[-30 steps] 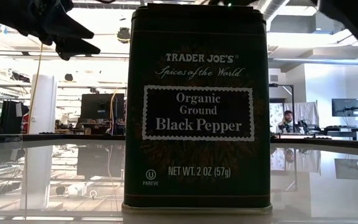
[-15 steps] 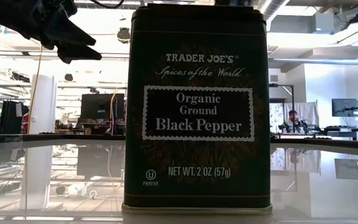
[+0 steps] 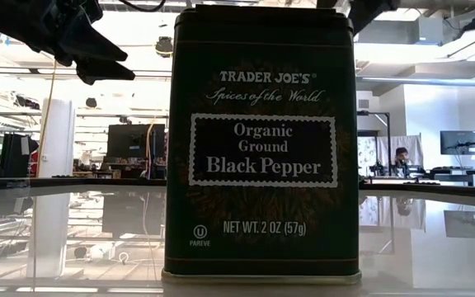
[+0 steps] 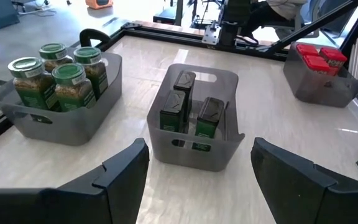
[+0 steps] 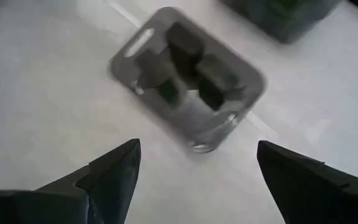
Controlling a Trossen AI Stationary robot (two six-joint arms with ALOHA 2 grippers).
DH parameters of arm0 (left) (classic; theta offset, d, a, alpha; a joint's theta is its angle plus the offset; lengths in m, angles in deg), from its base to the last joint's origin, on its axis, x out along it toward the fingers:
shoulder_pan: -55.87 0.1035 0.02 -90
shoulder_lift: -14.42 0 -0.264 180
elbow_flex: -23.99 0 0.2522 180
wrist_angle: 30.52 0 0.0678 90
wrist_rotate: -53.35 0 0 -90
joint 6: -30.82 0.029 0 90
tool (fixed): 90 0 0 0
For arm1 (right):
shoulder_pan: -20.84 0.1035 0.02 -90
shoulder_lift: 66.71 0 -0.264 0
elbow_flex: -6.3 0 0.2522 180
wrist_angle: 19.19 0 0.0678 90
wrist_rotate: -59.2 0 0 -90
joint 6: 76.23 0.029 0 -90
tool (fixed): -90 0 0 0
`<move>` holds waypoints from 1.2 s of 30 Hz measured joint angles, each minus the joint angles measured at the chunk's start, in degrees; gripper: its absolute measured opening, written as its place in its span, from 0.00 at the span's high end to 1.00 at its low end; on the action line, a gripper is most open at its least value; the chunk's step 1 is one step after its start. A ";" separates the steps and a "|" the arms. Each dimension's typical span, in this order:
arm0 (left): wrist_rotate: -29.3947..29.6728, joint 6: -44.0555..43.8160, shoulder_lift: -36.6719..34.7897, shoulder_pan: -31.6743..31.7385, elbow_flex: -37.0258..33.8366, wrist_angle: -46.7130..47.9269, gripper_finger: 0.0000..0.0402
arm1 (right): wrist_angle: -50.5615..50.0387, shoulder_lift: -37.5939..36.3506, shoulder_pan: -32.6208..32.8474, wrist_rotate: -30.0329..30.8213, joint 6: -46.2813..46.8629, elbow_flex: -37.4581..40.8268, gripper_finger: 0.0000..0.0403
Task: Sort spices by type
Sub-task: Put the black seasoning can into the middle left black bin
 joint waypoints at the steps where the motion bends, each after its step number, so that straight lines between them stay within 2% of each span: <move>1: 0.00 0.00 0.00 0.00 0.00 -0.04 0.33 | 0.65 0.34 2.20 1.21 1.62 0.09 0.13; 7: 0.00 0.00 0.00 0.00 0.00 -0.03 0.33 | 3.10 4.50 11.35 6.00 6.38 0.18 0.13; 10: 0.00 0.02 0.00 -0.02 0.00 -0.03 0.33 | 3.67 7.62 12.96 4.58 0.71 0.18 0.13; 14: 0.00 0.01 0.00 -0.01 0.00 -0.03 0.33 | 9.21 12.44 14.59 1.43 -4.78 -0.83 0.14; 22: -0.17 -1.56 0.17 -0.01 0.00 0.54 0.33 | 11.92 21.99 19.08 1.01 -15.75 -11.10 0.18; 31: -0.39 5.05 -3.02 -0.02 0.00 1.23 0.33 | 11.86 29.40 19.59 0.95 -16.40 -21.85 0.19; 33: -0.79 6.89 -4.34 -0.02 -0.94 -0.91 0.33 | 12.00 29.65 19.69 0.86 -16.46 -22.45 0.19; 36: -2.16 7.25 -7.26 -0.02 -7.00 -9.93 0.33 | 11.93 29.63 19.94 0.86 -14.93 -22.55 0.19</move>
